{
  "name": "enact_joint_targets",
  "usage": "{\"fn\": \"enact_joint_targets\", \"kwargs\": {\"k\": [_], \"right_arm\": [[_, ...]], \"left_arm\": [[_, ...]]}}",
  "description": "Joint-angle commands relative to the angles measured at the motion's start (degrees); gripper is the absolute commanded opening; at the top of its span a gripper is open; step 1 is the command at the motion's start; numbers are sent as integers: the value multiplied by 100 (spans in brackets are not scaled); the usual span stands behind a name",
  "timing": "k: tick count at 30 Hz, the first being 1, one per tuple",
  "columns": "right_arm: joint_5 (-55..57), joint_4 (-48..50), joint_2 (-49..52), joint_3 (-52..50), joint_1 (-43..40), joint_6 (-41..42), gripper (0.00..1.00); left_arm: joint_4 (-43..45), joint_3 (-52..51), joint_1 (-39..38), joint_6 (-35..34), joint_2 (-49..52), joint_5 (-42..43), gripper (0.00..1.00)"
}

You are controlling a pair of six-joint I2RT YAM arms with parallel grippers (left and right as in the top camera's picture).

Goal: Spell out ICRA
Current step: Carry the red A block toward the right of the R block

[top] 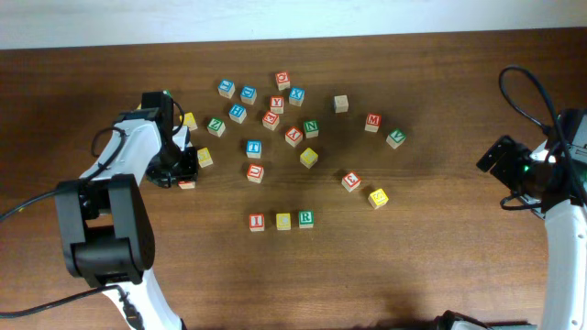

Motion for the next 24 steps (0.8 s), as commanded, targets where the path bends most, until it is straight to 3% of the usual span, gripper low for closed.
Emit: {"fn": "enact_joint_targets", "kwargs": {"k": [1, 6, 9, 14, 17, 22, 24], "right_arm": [[50, 2, 9, 72, -31, -59, 98], [50, 0, 9, 72, -31, -59, 99], [50, 2, 11, 72, -31, -59, 98], [50, 2, 11, 72, -31, -59, 98], [50, 0, 9, 72, -31, -59, 98], [50, 2, 11, 72, -31, -59, 98], [50, 0, 9, 72, -31, -59, 98]], "left_arm": [[-26, 122, 13, 24, 55, 94, 27], [-560, 595, 13, 24, 55, 444, 24], [-1502, 1390, 13, 24, 55, 901, 22], [-2531, 1947, -55, 26, 55, 2813, 22], [-2789, 1945, -501, 26, 55, 3506, 20], [-2610, 1945, -1891, -48, 55, 3458, 18], [-2332, 1932, -2535, -863, 55, 2761, 17]]}}
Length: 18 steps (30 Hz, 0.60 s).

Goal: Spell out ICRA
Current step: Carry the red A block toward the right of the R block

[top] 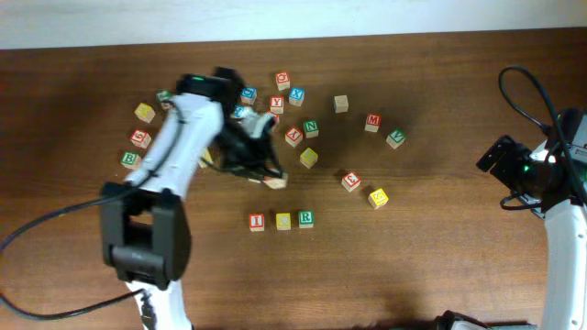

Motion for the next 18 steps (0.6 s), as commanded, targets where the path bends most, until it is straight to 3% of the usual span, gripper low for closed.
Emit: {"fn": "enact_joint_targets", "kwargs": {"k": [1, 4, 9, 13, 18], "right_arm": [[52, 2, 4, 72, -31, -57, 98], [52, 0, 4, 72, -31, -57, 98], [52, 2, 7, 72, -31, -57, 99], [52, 2, 4, 72, -31, -57, 98], [52, 0, 7, 72, -31, -57, 98]], "left_arm": [[361, 39, -881, -1228, 7, -981, 17], [811, -146, -1755, -2393, 9, -2138, 17], [1934, -621, -2844, -3482, 9, -2728, 15], [1971, -758, -3274, -4487, 9, -3847, 17], [2402, -1167, -3414, -4940, 9, -4017, 17]]}}
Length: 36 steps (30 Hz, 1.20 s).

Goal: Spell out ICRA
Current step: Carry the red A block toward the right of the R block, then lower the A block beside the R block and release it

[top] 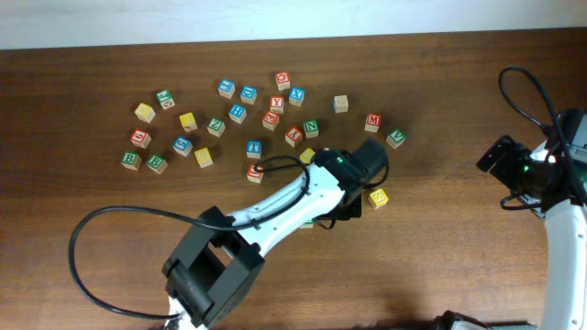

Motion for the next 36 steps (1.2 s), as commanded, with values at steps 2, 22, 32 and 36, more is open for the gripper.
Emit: {"fn": "enact_joint_targets", "kwargs": {"k": [2, 22, 32, 36], "right_arm": [[52, 2, 4, 72, -31, -59, 98], [52, 0, 4, 72, -31, -57, 99], [52, 0, 4, 72, -31, -59, 98], [52, 0, 2, 72, -31, -59, 98]], "left_arm": [[247, -350, -26, -566, 2, -302, 21], [570, -651, -157, -367, 4, -173, 24], [544, -651, -208, -367, 4, -433, 24], [544, -651, -170, -367, 4, -428, 26]]}}
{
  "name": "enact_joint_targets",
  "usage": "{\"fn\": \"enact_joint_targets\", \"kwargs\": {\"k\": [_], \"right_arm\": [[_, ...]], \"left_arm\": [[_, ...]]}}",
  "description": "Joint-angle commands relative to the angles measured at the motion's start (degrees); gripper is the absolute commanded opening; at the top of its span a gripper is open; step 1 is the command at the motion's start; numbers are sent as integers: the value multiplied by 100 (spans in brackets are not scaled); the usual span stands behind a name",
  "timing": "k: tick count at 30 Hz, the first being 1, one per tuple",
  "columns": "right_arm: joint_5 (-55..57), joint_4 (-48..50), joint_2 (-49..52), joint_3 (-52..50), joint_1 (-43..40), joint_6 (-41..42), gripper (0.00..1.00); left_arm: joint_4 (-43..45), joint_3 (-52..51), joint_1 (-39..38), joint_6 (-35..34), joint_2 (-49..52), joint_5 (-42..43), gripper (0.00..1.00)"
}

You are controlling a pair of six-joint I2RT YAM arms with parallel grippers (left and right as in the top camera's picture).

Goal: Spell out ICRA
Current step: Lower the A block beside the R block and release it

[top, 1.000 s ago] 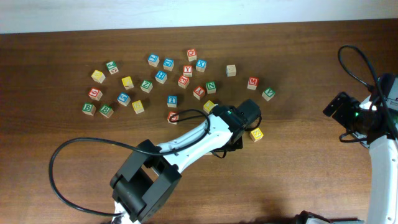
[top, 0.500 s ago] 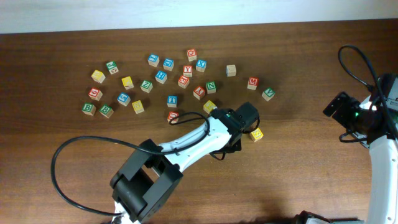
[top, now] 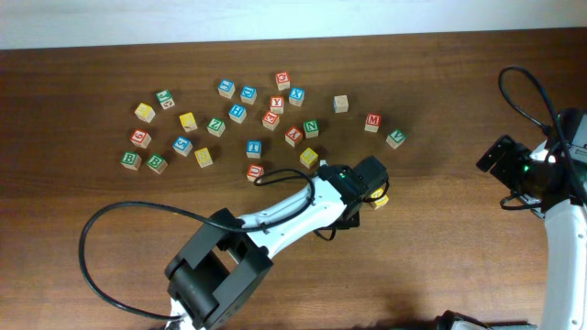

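Note:
My left arm (top: 303,206) reaches across the table's middle, and its gripper (top: 337,218) points down under the wrist, so its jaws and anything in them are hidden. The arm also covers the spot below the scattered blocks, so no row of letters shows there. Loose letter blocks lie above: a red one (top: 255,171), a yellow one (top: 309,157), a green N (top: 312,127) and a red M (top: 372,121). A yellow block (top: 379,199) peeks out beside the wrist. My right gripper (top: 495,160) hangs at the far right, away from every block.
Several more blocks lie at the left, among them a green one (top: 130,160) and a red one (top: 139,137). A plain block (top: 340,103) sits at the upper middle. A black cable (top: 110,229) loops beside the left arm's base.
The left gripper has shifted slightly right and down. The green R block's edge, which showed beside the arm, is now covered. The right arm has not moved.
The left gripper was first at the left block group, on a block, with a row of I, a yellow block and R below the pile. Then it held a block over the pile's middle. Then it was to the right of R, where it stays now.

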Motion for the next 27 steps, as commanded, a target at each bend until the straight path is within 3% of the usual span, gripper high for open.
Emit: {"fn": "enact_joint_targets", "kwargs": {"k": [1, 11, 27], "right_arm": [[52, 2, 4, 72, -31, -57, 98], [52, 0, 2, 72, -31, -57, 98], [52, 0, 2, 72, -31, -57, 98]], "left_arm": [[-13, -39, 35, 63, -2, -120, 26], [-9, -162, 83, 63, -2, -120, 24], [205, -238, 96, 63, 0, -127, 31]]}}
